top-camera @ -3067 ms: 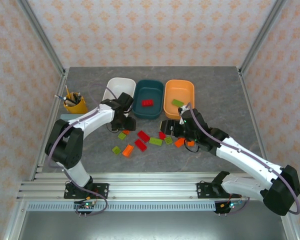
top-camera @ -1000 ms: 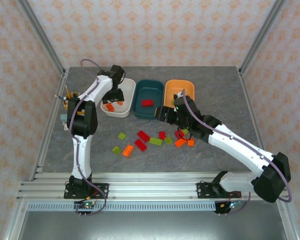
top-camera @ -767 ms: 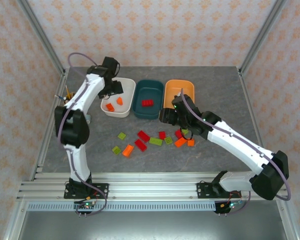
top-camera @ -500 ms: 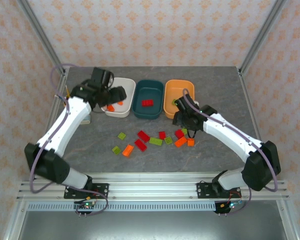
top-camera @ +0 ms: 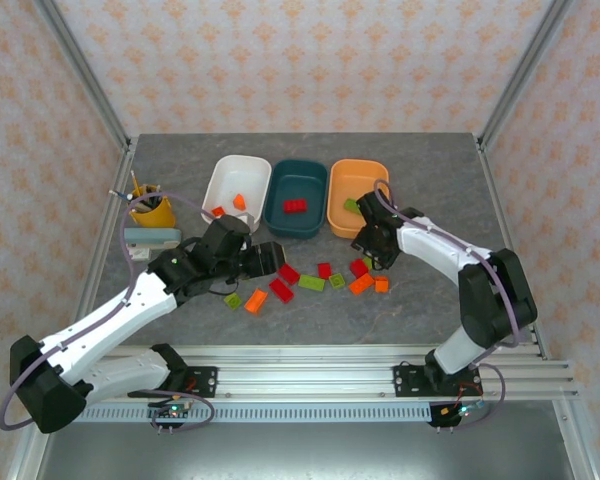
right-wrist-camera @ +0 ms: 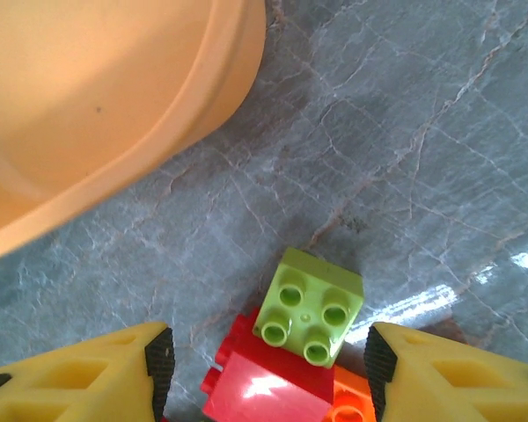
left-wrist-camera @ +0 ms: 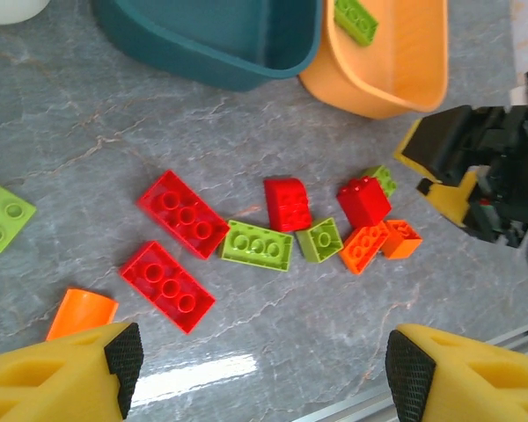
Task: Sort the legos into containers by color
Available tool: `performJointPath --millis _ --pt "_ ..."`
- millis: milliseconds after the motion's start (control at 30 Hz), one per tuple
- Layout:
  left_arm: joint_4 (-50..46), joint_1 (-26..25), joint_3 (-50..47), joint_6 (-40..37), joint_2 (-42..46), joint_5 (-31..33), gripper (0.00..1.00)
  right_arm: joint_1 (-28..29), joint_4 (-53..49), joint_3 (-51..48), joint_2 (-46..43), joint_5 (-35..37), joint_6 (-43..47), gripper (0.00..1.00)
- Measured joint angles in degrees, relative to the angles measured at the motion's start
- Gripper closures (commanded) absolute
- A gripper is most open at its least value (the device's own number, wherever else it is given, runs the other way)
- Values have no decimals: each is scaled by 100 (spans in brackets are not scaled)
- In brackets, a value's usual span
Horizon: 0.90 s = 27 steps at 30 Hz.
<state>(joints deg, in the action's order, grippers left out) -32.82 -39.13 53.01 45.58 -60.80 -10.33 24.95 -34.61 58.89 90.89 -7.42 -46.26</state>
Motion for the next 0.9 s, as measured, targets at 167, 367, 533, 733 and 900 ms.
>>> performJointPath --millis 167,367,533,733,900 --pt "13 -26 2 98 17 160 24 -101 247 -98 236 -50 -337 41" --pt "11 -70 26 107 15 208 24 -101 367 -234 433 -94 -590 43" --pt "15 -103 96 105 -22 221 24 -101 413 -251 544 -142 -785 49" --pt "35 -103 214 96 -107 223 24 -101 470 -348 577 -151 -957 60" --pt "57 -142 247 90 -162 221 24 -101 468 -350 520 -90 -1016 69"
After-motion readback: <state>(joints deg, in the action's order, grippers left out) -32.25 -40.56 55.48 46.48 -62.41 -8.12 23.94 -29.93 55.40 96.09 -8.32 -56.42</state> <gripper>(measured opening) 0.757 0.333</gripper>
